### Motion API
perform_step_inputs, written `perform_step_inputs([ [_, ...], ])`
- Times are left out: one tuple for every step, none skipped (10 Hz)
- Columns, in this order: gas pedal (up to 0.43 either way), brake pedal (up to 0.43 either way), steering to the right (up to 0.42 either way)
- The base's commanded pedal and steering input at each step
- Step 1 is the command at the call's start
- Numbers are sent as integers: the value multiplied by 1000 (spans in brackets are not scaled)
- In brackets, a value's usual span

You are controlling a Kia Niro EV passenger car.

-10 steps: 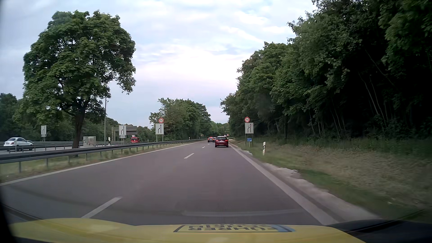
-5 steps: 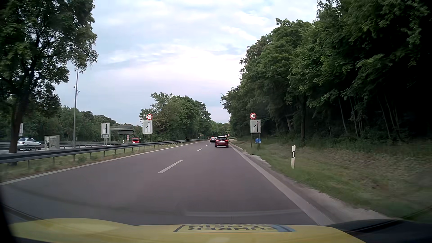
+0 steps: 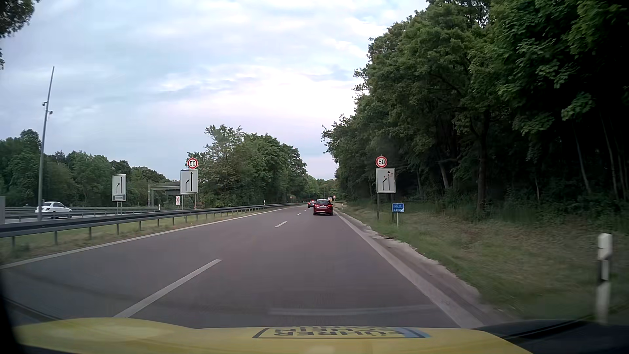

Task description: Follow the waypoints while adhering to traffic rules and regulations

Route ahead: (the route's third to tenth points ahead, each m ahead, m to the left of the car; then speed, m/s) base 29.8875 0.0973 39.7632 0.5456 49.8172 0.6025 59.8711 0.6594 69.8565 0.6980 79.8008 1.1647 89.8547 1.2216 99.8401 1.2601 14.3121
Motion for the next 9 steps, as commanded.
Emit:
perform_step_inputs([
  [0,0,-2],
  [0,0,-2],
  [0,0,-2],
  [0,0,-2],
  [0,0,-2],
  [0,0,-2],
  [0,0,-2],
  [0,0,-2],
  [0,0,-2],
])
